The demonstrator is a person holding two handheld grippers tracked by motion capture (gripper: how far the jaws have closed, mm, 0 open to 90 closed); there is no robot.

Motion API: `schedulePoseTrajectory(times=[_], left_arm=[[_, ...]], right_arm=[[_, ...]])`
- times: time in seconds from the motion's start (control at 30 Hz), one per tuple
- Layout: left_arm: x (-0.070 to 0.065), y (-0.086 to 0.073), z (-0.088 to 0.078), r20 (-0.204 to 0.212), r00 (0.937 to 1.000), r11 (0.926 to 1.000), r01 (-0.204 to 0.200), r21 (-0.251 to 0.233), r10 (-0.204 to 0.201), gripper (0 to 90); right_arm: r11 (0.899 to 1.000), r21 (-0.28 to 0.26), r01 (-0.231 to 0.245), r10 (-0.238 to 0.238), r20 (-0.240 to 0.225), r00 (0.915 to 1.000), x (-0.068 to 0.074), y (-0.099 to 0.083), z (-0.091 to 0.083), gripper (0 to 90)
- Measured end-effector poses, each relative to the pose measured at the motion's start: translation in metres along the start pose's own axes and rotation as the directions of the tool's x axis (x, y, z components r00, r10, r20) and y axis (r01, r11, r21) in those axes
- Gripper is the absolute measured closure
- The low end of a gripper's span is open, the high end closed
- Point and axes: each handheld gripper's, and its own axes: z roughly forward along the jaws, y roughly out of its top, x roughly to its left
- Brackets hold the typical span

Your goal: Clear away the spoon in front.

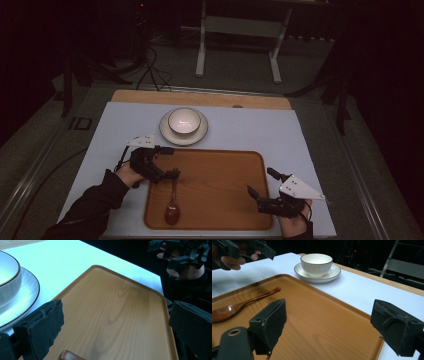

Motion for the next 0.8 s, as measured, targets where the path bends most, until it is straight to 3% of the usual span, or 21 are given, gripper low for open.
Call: schedulePoseTrajectory(times=[0.27, 0.4, 0.8], left_arm=[[-0.013, 0.003, -0.012, 0.007, 0.9999, 0.9998, -0.012, -0.019, 0.012, 0.0], [-0.022, 0.004, -0.023, -0.003, 0.9992, 0.9989, -0.041, -0.024, 0.041, 0.0], [-0.035, -0.008, -0.038, -0.035, 0.9981, 0.9979, -0.052, -0.038, 0.051, 0.0]], right_arm=[[1.000, 0.002, 0.005, -0.005, 0.003, 1.0000, 0.001, 0.000, 0.000, 13.3], [1.000, 0.004, 0.006, -0.006, 0.002, 1.0000, 0.001, 0.000, 0.000, 13.3], [1.000, 0.005, 0.008, -0.008, 0.004, 1.0000, 0.002, 0.001, 0.000, 13.3]])
